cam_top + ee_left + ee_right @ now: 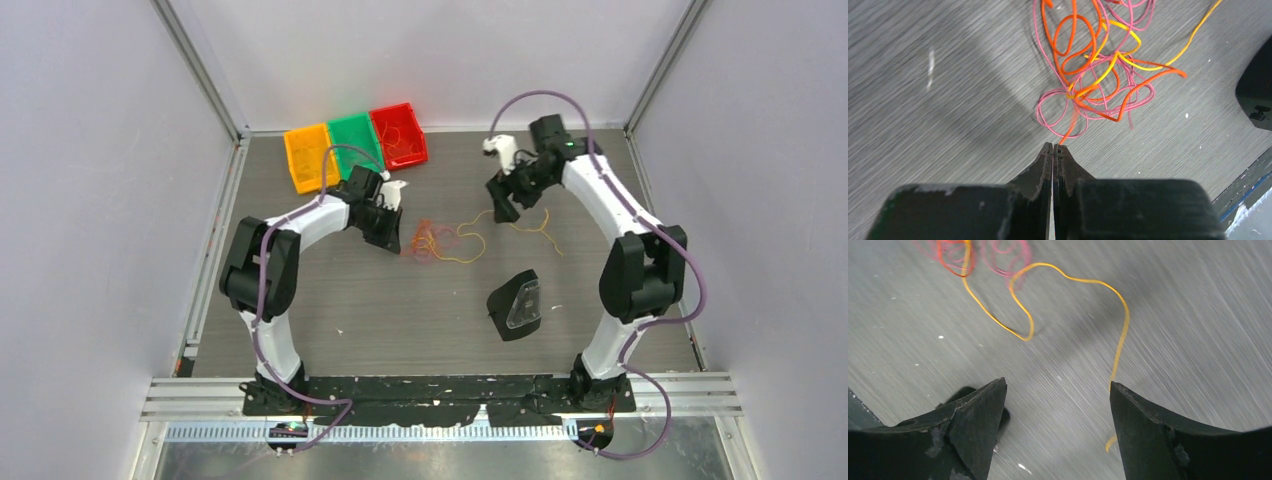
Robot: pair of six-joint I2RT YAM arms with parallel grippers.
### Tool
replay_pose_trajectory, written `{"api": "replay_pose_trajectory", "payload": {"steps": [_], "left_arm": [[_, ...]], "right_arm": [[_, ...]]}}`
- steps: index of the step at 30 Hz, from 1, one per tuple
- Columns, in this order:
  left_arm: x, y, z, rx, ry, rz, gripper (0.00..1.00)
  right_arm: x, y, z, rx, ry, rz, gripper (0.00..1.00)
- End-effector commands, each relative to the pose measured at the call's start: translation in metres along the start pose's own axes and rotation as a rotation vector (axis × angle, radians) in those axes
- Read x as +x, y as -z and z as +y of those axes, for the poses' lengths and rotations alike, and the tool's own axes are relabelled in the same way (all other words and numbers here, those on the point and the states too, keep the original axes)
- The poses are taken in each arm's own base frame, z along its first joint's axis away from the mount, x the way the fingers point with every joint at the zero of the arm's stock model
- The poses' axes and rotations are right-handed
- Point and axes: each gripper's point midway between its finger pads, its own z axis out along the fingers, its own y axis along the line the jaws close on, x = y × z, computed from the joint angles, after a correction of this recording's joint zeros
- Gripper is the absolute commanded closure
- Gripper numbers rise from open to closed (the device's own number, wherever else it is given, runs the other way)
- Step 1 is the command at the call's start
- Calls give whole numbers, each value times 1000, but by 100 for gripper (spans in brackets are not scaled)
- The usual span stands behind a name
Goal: Untangle the cables
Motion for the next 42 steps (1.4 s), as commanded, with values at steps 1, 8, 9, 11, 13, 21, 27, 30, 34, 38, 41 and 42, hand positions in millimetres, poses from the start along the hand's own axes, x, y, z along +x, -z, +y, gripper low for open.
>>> {"api": "replay_pose_trajectory", "payload": {"steps": [1, 8, 9, 11, 13, 21, 27, 30, 34, 38, 41, 42], "left_arm": [[-13, 19, -6, 35, -4, -71, 95], [-18, 29, -9, 65, 54, -92, 86], [-21, 32, -13, 92, 56, -111, 77], [-33, 44, -20, 139, 55, -199, 59], [-44, 54, -26, 145, 29, -289, 48], [-74, 24, -47, 100, -16, -325, 30], [-84, -17, -30, 13, 95, -264, 28], [-76, -27, -14, -74, 131, -203, 38], [-53, -21, 14, -196, 157, -135, 62], [-27, 5, 44, -271, 237, -126, 75], [-4, 25, 66, -317, 291, -107, 78], [4, 31, 73, -326, 314, -102, 79]], "right_arm": [[-15, -44, 35, -123, 110, 8, 17], [-15, -101, 70, -268, 194, 110, 14], [-10, -108, 70, -272, 200, 138, 16], [-2, -119, 67, -258, 208, 173, 21], [4, -129, 61, -231, 203, 195, 33], [3, -129, 59, -205, 189, 180, 91], [-8, -112, 66, -205, 172, 135, 95], [-15, -101, 66, -186, 173, 116, 95], [-35, -65, 58, -137, 167, 42, 94], [-44, -26, 38, -79, 123, -11, 95], [-43, 6, 9, 8, 75, -51, 95], [-44, 21, -2, 48, 53, -75, 95]]}}
